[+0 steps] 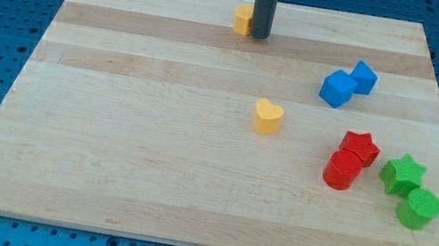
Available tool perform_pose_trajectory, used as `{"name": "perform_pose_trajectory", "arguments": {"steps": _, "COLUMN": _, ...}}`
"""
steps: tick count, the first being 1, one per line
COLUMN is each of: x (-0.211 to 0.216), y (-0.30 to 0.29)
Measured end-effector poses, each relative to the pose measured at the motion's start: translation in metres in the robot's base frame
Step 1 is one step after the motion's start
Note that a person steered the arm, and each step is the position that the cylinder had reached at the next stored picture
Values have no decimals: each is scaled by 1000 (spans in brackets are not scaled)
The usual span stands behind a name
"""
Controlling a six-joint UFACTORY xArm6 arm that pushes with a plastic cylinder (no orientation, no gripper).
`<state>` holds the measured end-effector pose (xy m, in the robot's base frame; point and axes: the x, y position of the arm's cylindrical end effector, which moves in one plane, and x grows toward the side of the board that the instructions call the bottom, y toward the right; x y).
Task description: Move the arm to the bottom left of the yellow heart
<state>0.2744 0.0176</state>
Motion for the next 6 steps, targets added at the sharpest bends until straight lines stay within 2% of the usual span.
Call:
{"name": "perform_pose_trajectory", "arguments": {"steps": 2, "x": 0, "y": -2}}
{"name": "perform_pose_trajectory", "arguments": {"steps": 4, "x": 66, "y": -14}}
{"name": "perform_pose_trajectory", "arguments": {"steps": 5, "x": 77, "y": -46}}
{"name": "perform_pose_trajectory", "arguments": {"steps": 6, "x": 124, "y": -58}}
